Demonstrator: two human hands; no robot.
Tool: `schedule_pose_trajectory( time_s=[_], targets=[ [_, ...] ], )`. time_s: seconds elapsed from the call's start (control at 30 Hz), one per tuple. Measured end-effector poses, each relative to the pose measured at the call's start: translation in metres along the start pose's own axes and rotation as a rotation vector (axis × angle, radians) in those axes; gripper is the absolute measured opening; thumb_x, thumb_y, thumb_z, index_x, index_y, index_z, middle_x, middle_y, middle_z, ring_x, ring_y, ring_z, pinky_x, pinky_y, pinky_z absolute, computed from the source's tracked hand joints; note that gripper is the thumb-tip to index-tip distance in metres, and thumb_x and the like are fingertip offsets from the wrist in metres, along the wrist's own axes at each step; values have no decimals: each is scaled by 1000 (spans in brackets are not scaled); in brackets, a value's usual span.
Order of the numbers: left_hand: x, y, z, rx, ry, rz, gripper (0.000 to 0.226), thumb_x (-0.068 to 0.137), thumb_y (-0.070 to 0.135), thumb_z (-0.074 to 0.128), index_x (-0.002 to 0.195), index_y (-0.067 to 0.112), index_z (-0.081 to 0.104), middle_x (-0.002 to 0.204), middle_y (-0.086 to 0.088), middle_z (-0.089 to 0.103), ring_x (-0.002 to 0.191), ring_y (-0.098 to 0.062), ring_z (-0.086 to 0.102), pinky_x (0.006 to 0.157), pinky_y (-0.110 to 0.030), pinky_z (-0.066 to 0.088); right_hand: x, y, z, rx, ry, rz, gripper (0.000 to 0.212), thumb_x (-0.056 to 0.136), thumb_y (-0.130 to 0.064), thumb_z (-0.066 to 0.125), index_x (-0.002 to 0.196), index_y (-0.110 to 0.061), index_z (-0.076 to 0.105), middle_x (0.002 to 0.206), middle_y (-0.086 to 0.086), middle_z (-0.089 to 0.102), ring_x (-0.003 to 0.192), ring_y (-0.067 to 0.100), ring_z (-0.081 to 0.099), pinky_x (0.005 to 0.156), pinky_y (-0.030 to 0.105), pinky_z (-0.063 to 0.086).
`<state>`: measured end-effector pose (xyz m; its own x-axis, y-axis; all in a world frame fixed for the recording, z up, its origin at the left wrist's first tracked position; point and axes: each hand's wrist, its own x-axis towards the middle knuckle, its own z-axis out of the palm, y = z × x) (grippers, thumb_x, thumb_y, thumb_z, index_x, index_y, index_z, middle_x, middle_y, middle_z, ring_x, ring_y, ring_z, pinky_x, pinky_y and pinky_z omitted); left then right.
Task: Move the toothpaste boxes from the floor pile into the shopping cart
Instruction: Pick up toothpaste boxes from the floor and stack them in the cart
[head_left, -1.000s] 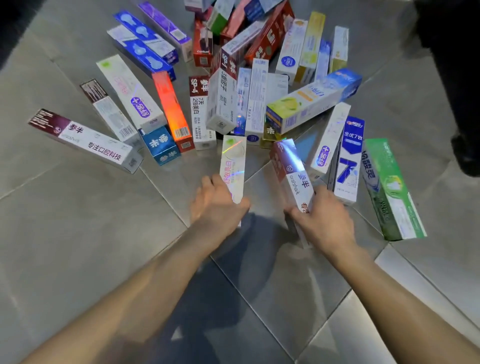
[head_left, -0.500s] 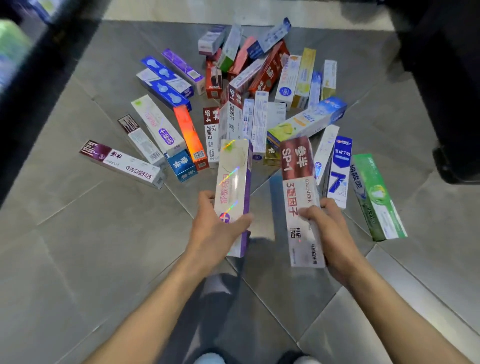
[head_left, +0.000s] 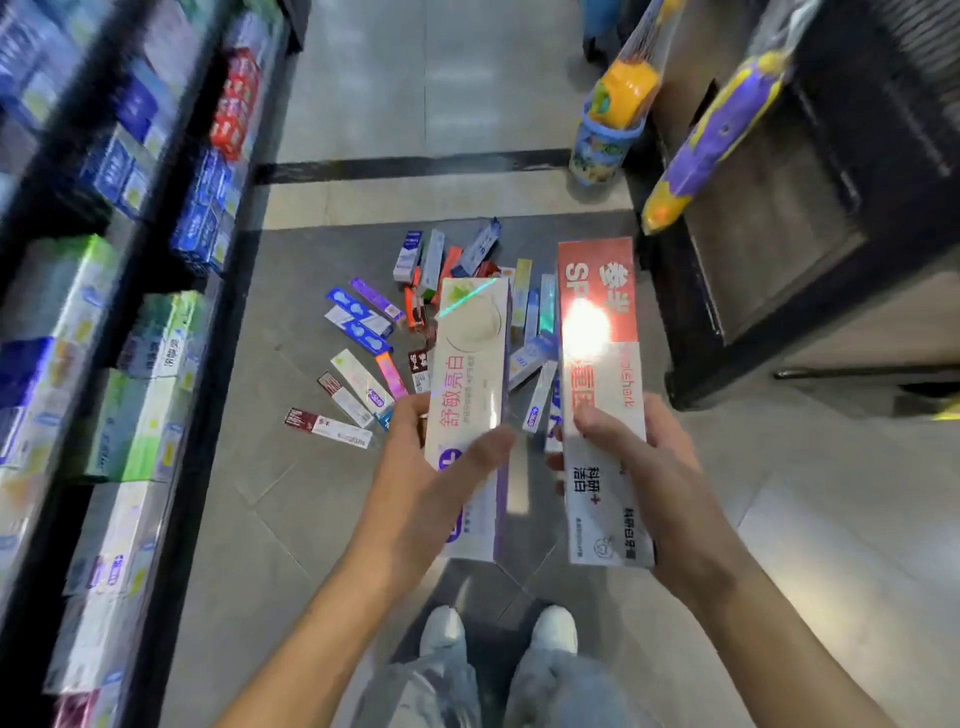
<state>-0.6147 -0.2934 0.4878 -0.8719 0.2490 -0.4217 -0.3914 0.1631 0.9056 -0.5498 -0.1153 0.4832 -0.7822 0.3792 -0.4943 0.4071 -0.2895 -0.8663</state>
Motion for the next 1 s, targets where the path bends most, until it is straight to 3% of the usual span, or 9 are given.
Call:
schedule_pose_trajectory(
  time_s=[0.1, 0.2, 0.33, 0.47, 0.57, 0.7, 0.77, 0.83, 1.0],
  targets=[
    [-57, 89, 8, 30, -1, 51, 78, 51, 65, 78, 118, 35, 53, 103, 21, 72, 93, -2, 70, 74, -21, 51, -70, -88, -7, 10, -16, -37, 49, 76, -48, 73, 116, -26, 57, 107, 3, 75, 94, 30, 73, 88, 56, 57],
    [-104, 156, 18, 12, -4, 109, 69, 59, 54, 82, 117, 30, 56, 105, 15, 73, 97, -6, 70, 78, -22, 52, -126, -153, -15, 42, 24, -88, 50, 76, -45, 79, 116, -23, 57, 103, 4, 76, 93, 28, 74, 85, 49, 59],
    [-146, 219, 33, 56, -68, 196, 68, 60, 60, 81, 116, 32, 56, 104, 14, 73, 97, -11, 71, 87, -36, 55, -188, -203, -27, 121, 120, -143, 50, 75, -38, 78, 114, -14, 60, 101, 15, 74, 87, 33, 72, 86, 55, 56],
    [-167, 259, 53, 72, -230, 278, 53, 70, 42, 85, 111, 27, 56, 99, 12, 72, 88, -5, 70, 71, -17, 53, -243, -217, -36, 235, 249, -194, 47, 74, -38, 77, 113, -15, 63, 101, 20, 72, 83, 31, 71, 80, 52, 57],
    [-178, 275, 68, 116, -424, 323, 54, 67, 42, 87, 108, 27, 56, 95, 13, 72, 82, -2, 69, 65, -13, 50, -282, -214, -36, 308, 444, -227, 48, 72, -38, 77, 111, -15, 63, 106, 21, 71, 88, 36, 72, 72, 46, 59],
    [-203, 276, 83, 195, -745, 325, 64, 56, 46, 92, 104, 26, 56, 88, 18, 73, 74, 0, 68, 64, -16, 48, -342, -194, -21, 428, 738, -255, 48, 72, -37, 77, 112, -15, 64, 105, 20, 73, 93, 40, 72, 83, 55, 57],
    [-226, 270, 88, 228, -925, 326, 57, 58, 44, 81, 104, 22, 56, 85, 19, 73, 70, 1, 67, 60, -12, 47, -380, -180, -9, 517, 889, -278, 46, 77, -32, 81, 114, -12, 62, 102, 19, 74, 88, 36, 73, 81, 52, 59],
    [-253, 258, 93, 274, -1088, 312, 47, 69, 35, 82, 105, 22, 56, 84, 19, 72, 71, 1, 68, 58, -12, 47, -421, -163, 6, 579, 1028, -296, 40, 82, -28, 74, 116, -11, 61, 99, 16, 75, 85, 33, 74, 74, 45, 60],
    [-349, 226, 97, 387, -1462, 247, 51, 72, 30, 84, 114, 20, 56, 103, 2, 73, 88, -12, 72, 80, -32, 59, -531, -113, 44, 667, 1395, -306, 50, 77, -34, 72, 119, -9, 60, 97, 16, 74, 84, 35, 73, 71, 43, 61]
  ],
)
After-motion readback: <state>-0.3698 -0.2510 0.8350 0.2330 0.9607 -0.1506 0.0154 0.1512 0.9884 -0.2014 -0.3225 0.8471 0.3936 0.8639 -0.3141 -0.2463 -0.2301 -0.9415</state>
